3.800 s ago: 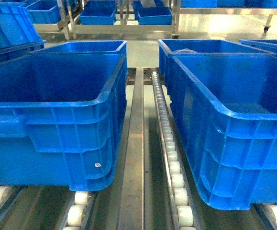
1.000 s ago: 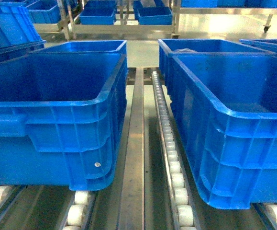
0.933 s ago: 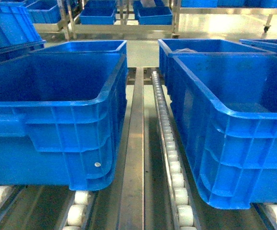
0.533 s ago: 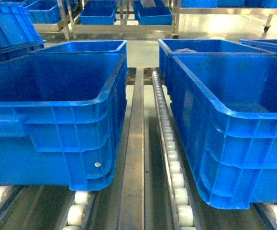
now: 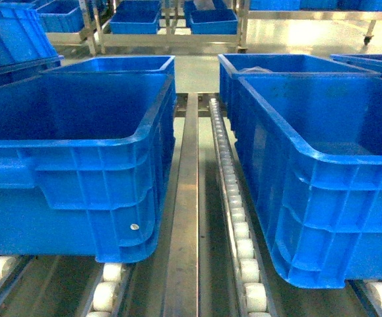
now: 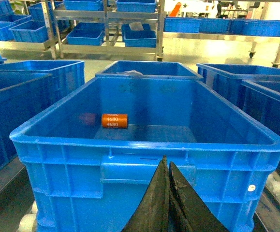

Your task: Sort blue parts and orange caps into right shelf containers

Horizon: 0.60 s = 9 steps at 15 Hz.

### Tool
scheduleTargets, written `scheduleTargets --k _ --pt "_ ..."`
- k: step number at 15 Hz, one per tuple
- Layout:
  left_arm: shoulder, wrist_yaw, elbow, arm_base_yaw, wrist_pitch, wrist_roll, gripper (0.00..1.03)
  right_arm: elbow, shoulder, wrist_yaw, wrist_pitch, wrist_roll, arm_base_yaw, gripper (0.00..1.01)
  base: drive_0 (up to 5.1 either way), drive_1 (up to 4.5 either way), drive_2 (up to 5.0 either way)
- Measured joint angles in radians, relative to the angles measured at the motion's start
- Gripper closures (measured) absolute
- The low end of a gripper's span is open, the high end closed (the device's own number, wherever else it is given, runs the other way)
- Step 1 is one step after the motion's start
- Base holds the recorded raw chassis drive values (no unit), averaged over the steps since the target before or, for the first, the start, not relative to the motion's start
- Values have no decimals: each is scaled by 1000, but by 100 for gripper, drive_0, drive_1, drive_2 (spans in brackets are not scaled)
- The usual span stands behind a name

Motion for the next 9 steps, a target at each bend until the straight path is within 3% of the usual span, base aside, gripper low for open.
scheduleTargets --k 3,4,5,9 --pt "-69 0 0 0 -68 0 101 0 -76 0 -88 0 0 100 0 0 0" --pt "-134 0 2 0 -168 0 101 0 -169 -5 -225 0 0 100 0 0 0" --pt "-205 3 0 0 -250 0 101 0 -224 -2 -233 0 0 100 0 0 0" --pt "-229 2 1 0 -246 1 101 0 -225 -3 -226 3 5 100 0 0 0"
